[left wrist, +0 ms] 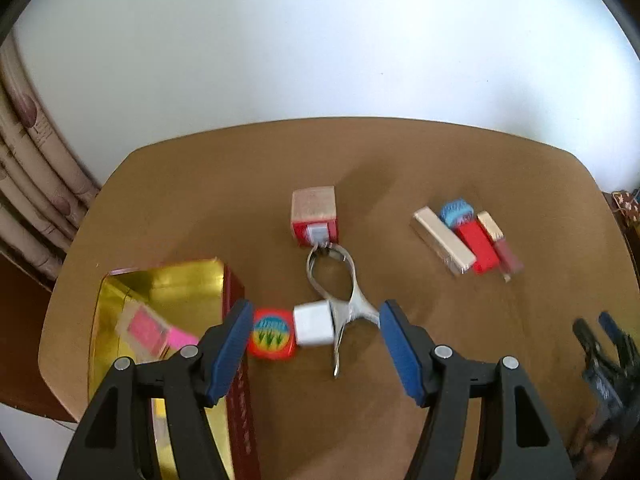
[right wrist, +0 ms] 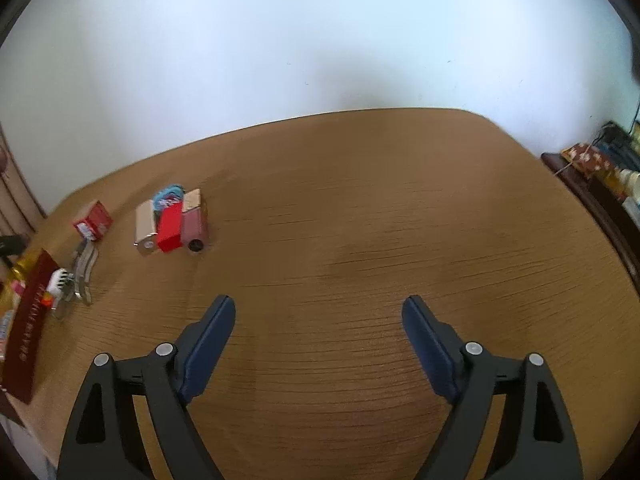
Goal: Organize rigid objects
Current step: 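Move the left tool to the small red-and-white box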
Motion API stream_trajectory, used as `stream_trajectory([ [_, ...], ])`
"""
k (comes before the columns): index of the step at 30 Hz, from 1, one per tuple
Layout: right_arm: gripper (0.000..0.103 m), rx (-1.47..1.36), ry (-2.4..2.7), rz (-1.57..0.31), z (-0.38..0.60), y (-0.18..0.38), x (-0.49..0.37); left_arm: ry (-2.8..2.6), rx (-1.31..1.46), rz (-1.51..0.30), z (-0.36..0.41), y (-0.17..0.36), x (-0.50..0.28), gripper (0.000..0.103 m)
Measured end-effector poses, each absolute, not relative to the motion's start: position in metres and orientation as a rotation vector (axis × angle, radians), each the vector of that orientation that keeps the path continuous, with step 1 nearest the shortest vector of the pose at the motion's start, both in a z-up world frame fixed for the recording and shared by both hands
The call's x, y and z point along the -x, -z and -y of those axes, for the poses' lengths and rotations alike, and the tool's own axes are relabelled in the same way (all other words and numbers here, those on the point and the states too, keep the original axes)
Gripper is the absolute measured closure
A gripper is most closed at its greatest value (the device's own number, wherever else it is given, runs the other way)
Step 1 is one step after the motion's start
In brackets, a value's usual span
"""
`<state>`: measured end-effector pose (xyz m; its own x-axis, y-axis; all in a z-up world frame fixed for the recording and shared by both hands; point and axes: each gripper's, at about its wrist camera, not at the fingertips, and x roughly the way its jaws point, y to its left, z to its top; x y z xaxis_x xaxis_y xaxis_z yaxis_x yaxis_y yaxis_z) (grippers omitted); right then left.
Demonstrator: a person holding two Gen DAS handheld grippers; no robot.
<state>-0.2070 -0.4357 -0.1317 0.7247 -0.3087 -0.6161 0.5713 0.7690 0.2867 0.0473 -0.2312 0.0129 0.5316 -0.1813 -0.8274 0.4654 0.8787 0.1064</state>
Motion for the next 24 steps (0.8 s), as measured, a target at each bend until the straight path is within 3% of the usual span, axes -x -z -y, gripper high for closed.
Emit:
stream_trajectory([
  [10, 0.016, -0.476, 0.431, -0.554, 0.417, 0.127, 0.202, 0.377, -0.155, -1.089, 0.207, -0.008, -0.131, 0.036],
  [24, 0.015, -0.464, 0.364, -0.585, 0.412, 0.128, 0.197, 0.369, -0.284, -1.17, 0.265, 0.018, -0.172, 0.036],
])
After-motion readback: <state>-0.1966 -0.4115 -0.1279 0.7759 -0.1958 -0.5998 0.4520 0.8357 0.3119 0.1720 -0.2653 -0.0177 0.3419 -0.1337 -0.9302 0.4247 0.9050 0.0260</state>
